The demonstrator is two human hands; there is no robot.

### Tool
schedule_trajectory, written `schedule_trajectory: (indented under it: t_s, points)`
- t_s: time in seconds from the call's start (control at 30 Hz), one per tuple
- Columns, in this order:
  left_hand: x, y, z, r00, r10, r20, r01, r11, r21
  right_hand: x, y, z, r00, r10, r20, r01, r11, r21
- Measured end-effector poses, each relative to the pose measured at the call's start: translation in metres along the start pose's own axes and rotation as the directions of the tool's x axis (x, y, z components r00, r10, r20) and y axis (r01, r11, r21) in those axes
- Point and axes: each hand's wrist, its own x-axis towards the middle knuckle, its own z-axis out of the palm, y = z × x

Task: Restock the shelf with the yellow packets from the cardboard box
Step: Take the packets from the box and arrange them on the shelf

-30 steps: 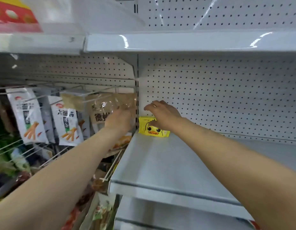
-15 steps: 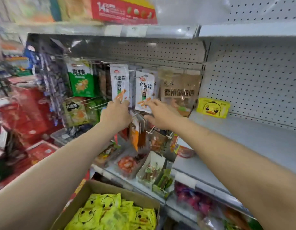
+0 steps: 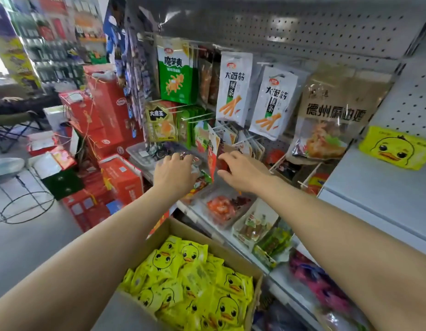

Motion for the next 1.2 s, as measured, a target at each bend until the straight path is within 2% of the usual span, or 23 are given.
schedule_trajectory:
  t_s: [0.23,0.43,0.63,0.8,0.87,0.93,1.03,1.2]
  points:
    - [-0.002,-0.015,0.089,0.985,-0.105,0.139,0.11,0.994,-0.026,0.025,0.022,0.091,0.983,0.006,0.184,-0.014,0.999,0.046]
    - [-0.03,-0.034,0.194,0.9,-0.223,0.374,0.248,0.969,-0.02,0.023,0.032,0.202,0.939,-0.008,0.344,-0.029,0.994,0.101]
    - [-0.076,-0.044,0.284,0.764,-0.277,0.583,0.387,0.919,-0.07,-0.01,0.033,0.303,0.804,-0.021,0.594,-0.12,0.973,0.197]
    - [-0.126,-0.028,0.344,0.591,-0.295,0.751,0.54,0.836,-0.097,-0.057,0.041,0.373,0.579,0.02,0.815,-0.272,0.947,0.17]
    - [-0.145,-0.022,0.364,0.522,-0.285,0.804,0.584,0.807,-0.093,-0.071,0.048,0.394,0.514,0.02,0.858,-0.297,0.942,0.155]
    - [-0.161,-0.017,0.378,0.446,-0.288,0.848,0.641,0.763,-0.077,-0.082,0.053,0.41,0.48,0.02,0.877,-0.326,0.932,0.157]
    - [-0.178,-0.009,0.392,0.381,-0.32,0.868,0.703,0.71,-0.047,-0.093,0.058,0.427,0.479,0.038,0.877,-0.38,0.91,0.168]
    - [-0.186,0.001,0.401,0.399,-0.398,0.826,0.71,0.704,-0.004,-0.102,0.066,0.445,0.567,0.079,0.82,-0.386,0.905,0.179]
